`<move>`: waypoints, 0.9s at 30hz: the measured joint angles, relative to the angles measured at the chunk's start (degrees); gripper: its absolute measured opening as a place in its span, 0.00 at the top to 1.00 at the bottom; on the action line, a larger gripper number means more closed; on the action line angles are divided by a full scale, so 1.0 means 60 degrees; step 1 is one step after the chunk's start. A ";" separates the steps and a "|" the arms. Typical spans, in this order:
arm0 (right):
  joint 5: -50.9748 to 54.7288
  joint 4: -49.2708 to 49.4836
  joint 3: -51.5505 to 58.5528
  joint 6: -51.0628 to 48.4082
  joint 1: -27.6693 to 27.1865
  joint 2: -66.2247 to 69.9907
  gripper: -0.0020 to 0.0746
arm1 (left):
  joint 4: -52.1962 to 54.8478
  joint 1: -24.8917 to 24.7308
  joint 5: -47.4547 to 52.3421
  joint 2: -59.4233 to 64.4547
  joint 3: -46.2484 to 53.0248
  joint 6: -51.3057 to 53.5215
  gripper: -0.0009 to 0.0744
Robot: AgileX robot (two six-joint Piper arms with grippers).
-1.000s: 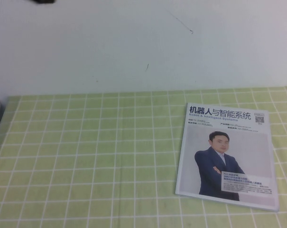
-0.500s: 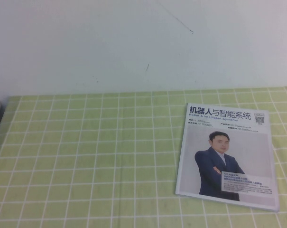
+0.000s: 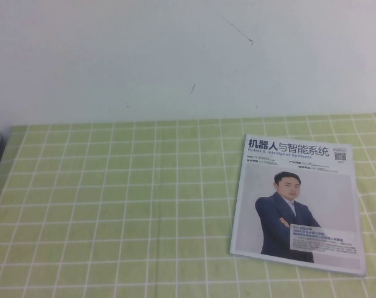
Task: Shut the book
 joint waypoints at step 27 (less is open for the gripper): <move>-0.0458 0.0415 0.1100 0.0656 0.0000 -0.1168 0.98 | -0.0271 0.0000 0.0938 0.0000 0.0832 -0.0020 0.99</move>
